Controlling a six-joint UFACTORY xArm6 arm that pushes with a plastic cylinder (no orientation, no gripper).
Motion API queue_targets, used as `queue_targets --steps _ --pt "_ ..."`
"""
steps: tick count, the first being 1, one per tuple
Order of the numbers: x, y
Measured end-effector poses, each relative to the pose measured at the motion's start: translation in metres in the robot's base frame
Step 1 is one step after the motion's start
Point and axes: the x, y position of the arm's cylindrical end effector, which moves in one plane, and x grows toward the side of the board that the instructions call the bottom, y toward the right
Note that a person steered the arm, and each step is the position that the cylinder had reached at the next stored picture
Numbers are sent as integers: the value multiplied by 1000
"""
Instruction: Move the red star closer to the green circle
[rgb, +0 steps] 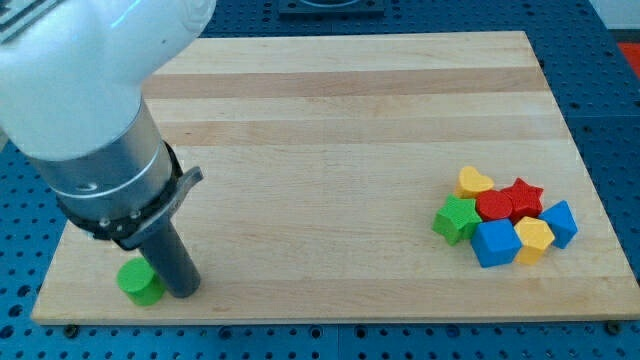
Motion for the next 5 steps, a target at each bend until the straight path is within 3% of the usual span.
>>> queue_targets --steps 2,4,5 --pt "19 -2" --pt "18 -69" --pt "18 -75"
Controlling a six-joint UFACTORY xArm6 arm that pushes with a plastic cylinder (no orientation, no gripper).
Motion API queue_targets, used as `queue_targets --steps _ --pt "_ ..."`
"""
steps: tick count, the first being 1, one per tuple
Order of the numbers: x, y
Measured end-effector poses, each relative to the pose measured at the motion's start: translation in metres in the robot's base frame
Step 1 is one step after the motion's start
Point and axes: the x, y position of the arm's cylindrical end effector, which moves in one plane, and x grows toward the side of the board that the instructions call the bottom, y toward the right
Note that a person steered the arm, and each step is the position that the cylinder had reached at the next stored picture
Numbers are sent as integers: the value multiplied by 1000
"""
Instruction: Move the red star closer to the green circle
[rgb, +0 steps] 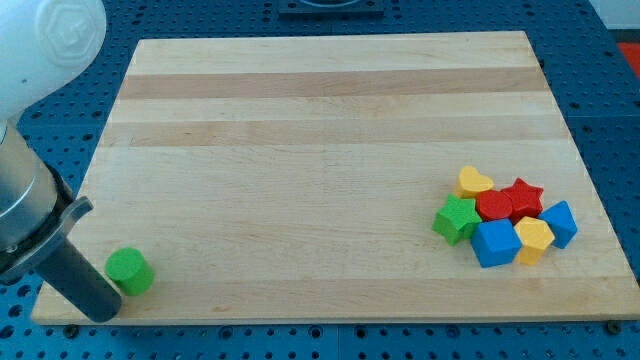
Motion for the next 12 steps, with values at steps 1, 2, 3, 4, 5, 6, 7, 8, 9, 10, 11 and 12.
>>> queue_targets --steps 1,2,3,4,5,6,7,8,9,10,11,12 --pt "1 20" --pt "0 32" --pt "0 29" --pt "-2 26" --pt "-10 17" --pt "-17 2" --pt "-14 7" --pt "-4 50" --pt "-4 102" --pt "-4 169" --pt "-5 242" --pt "-9 307"
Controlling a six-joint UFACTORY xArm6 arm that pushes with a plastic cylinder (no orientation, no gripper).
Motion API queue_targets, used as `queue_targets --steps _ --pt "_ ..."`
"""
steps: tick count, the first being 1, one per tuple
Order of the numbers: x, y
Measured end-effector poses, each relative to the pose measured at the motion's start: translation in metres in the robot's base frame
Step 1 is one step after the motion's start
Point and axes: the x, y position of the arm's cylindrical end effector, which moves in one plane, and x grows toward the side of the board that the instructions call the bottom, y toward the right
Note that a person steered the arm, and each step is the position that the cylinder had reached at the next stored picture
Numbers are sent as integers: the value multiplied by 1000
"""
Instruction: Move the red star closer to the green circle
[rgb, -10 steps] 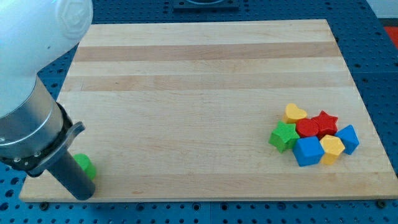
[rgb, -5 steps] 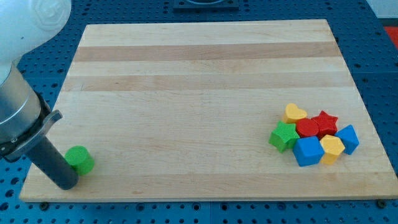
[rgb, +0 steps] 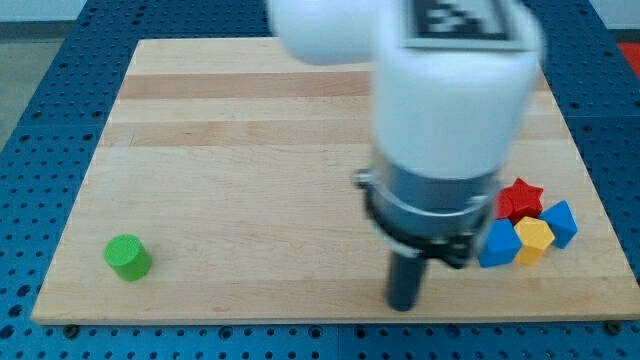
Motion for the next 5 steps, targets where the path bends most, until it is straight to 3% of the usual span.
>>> queue_targets --steps 2,5 --pt "-21 81" --pt "-28 67"
